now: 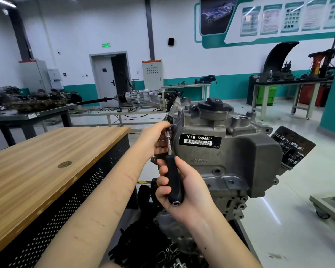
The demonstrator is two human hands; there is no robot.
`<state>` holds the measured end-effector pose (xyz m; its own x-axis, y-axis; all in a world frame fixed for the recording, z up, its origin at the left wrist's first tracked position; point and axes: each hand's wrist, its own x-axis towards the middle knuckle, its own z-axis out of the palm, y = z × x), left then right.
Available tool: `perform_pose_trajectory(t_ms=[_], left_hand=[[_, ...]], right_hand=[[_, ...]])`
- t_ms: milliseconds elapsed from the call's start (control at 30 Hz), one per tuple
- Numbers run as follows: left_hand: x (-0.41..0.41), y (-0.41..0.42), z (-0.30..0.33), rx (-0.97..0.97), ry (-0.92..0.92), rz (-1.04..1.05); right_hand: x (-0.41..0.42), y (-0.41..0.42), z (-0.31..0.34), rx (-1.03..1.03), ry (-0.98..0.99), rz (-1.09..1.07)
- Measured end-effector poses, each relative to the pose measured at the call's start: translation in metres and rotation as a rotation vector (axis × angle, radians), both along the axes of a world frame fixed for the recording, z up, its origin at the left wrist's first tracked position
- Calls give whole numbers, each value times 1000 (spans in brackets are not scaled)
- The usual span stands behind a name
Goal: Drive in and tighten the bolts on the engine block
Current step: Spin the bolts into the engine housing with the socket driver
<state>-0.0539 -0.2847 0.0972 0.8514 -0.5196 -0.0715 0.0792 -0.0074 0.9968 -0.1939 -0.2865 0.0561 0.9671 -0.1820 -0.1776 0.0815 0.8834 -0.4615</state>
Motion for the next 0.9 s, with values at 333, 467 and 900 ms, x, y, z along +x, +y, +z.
perform_pose_trajectory(t_ms=[333, 467, 900], left_hand=[[-1, 5, -6, -73, 51, 4], [1, 7, -11, -94, 48, 15], [-4, -5, -15, 76, -485, 184]], right_hand=[[-1, 0, -3, 15, 22, 11], [-2, 2, -5, 20, 26, 22], [-5, -4, -6, 45, 32, 8]])
